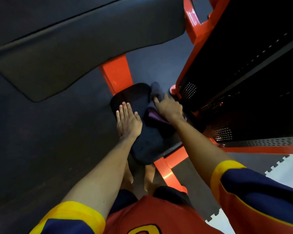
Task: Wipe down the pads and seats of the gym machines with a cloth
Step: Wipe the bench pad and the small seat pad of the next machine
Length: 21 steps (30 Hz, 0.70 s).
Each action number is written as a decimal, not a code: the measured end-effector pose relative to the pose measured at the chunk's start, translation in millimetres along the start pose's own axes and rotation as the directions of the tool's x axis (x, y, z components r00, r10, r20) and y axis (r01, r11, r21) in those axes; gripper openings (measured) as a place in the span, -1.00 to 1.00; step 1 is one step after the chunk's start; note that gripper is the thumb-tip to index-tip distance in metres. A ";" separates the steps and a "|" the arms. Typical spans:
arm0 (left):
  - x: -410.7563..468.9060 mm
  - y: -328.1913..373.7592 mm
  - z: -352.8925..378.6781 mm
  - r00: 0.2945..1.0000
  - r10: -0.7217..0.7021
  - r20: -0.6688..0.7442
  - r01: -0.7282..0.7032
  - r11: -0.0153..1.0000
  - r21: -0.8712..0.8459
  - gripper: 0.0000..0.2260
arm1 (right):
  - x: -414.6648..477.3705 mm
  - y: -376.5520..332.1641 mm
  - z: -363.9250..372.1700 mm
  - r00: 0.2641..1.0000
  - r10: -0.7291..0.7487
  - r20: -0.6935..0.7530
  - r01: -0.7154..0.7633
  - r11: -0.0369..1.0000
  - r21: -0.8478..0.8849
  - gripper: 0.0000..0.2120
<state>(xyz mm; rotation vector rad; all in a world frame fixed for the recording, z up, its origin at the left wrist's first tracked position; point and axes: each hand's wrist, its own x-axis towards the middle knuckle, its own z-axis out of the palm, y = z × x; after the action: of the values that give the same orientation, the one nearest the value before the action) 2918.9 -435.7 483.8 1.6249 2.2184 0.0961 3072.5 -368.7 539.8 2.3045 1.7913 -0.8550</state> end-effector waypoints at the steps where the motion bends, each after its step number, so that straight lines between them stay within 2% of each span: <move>1: -0.5 -0.4 0.1 1.000 -0.001 0.000 0.001 1.000 0.003 -0.47 | 2.7 -5.4 -0.8 1.000 -0.002 0.008 0.002 1.000 -0.027 -0.34; 3: -1.6 -1.5 0.1 1.000 -0.004 0.008 0.004 1.000 0.010 -0.47 | -8.0 -6.1 6.5 0.993 -0.108 0.039 0.114 0.973 -0.201 -0.29; 5: -2.2 -0.5 -0.6 1.000 -0.005 0.027 0.004 1.000 0.018 -0.47 | -34.8 11.1 16.5 0.959 -0.279 0.054 0.281 0.904 -0.323 -0.29; 7: -3.1 2.5 -1.5 0.999 -0.006 0.041 0.005 1.000 0.026 -0.47 | -57.8 41.0 21.1 0.902 -0.426 0.062 0.419 0.835 -0.357 -0.32; 9: -6.1 5.3 -1.9 0.999 -0.008 0.053 0.007 1.000 0.026 -0.47 | -71.5 68.5 22.3 0.859 -0.512 -0.006 0.487 0.820 -0.299 -0.33; 11: -11.7 8.7 -1.5 0.999 0.000 0.052 -0.001 1.000 0.020 -0.47 | -65.6 83.2 22.7 0.874 -0.477 -0.089 0.454 0.868 -0.200 -0.33; 12: -14.8 10.9 -1.8 0.999 0.003 0.054 -0.004 1.000 0.016 -0.47 | -55.8 84.3 18.9 0.906 -0.415 -0.082 0.405 0.907 -0.120 -0.36; 14: -21.6 15.4 -1.5 0.998 0.014 0.058 -0.014 1.000 0.009 -0.47 | -34.6 76.9 0.1 0.965 -0.259 0.039 0.256 0.964 0.068 -0.39; 16: -29.0 19.0 -2.8 0.998 0.037 0.057 -0.038 0.999 0.012 -0.47 | -16.3 69.6 -16.0 0.977 -0.140 0.158 0.098 0.963 0.251 -0.38; 18: -35.7 20.5 -3.9 0.996 0.050 0.068 -0.051 0.999 0.015 -0.47 | -15.8 65.0 -16.9 0.986 -0.098 0.135 0.066 0.972 0.226 -0.35; 21: -47.3 22.1 -2.1 0.994 0.075 0.077 -0.077 0.997 0.021 -0.47 | -65.7 64.3 23.5 0.970 -0.175 -0.167 0.172 0.985 -0.033 -0.34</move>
<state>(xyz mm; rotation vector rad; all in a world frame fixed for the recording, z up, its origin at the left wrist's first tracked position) 2950.2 -472.1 504.6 1.6976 2.1093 0.0282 3113.1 -454.4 535.5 2.2978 2.0869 -0.6783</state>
